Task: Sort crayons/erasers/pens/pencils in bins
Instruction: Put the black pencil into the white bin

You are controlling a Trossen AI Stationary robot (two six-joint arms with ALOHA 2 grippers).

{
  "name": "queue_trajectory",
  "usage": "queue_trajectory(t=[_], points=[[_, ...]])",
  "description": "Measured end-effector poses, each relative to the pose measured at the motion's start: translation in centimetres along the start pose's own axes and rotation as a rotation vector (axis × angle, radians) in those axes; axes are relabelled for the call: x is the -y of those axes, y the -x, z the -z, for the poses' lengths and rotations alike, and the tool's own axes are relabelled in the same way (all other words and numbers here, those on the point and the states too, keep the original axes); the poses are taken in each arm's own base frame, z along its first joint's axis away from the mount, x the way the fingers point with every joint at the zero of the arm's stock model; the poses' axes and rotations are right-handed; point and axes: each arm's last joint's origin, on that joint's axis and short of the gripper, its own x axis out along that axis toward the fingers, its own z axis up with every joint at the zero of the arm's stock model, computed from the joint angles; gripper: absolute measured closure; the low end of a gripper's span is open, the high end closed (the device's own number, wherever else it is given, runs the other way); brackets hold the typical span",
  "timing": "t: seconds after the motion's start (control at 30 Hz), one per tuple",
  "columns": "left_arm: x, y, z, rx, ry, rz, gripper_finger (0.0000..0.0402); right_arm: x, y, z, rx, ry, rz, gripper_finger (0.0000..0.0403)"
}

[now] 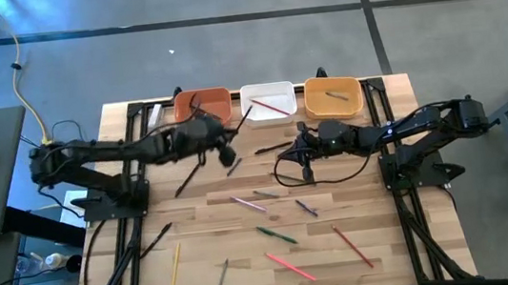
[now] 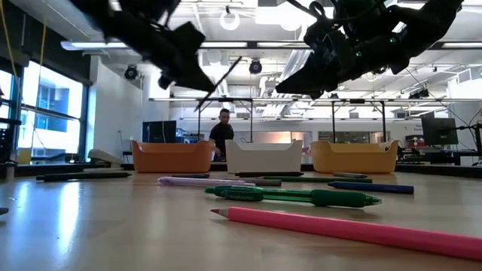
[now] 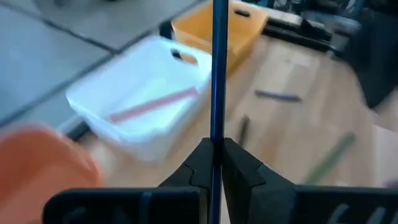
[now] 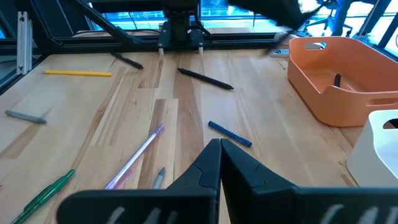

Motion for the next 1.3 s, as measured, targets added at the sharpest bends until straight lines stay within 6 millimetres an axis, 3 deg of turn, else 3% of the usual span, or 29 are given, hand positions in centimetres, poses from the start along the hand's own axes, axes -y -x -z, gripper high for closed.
queue_trajectory(t=[0.17, 0.37, 0.53, 0.73, 1.0, 1.3], points=[[-2.3, -4.1, -3.3, 0.021, -0.081, -0.001, 0.0394, 0.0, 0.0, 0.0, 0.000, 0.000, 0.001, 0.0403], [-5.2, -10.1, -5.4, -0.037, -0.106, 0.011, 0.0394, 0.1, 0.0, 0.1, -0.006, 0.008, 0.006, 0.0403], [-6.6, -14.9, -5.8, -0.171, -0.111, 0.022, 0.0394, 0.1, 0.0, 0.1, -0.013, 0.007, 0.005, 0.0403], [-7.7, -19.4, -4.2, -0.363, -0.093, 0.021, 0.0394, 0.1, 0.0, 0.2, -0.017, 0.006, 0.005, 0.0403], [-9.1, -21.8, -2.5, -0.454, -0.072, 0.006, 0.0394, 0.1, 0.0, 0.2, -0.021, 0.006, 0.005, 0.0403], [-9.5, -22.0, -2.5, -0.445, -0.061, 0.014, 0.0379, 0.1, 0.0, 0.3, -0.027, 0.005, 0.004, 0.0403]])
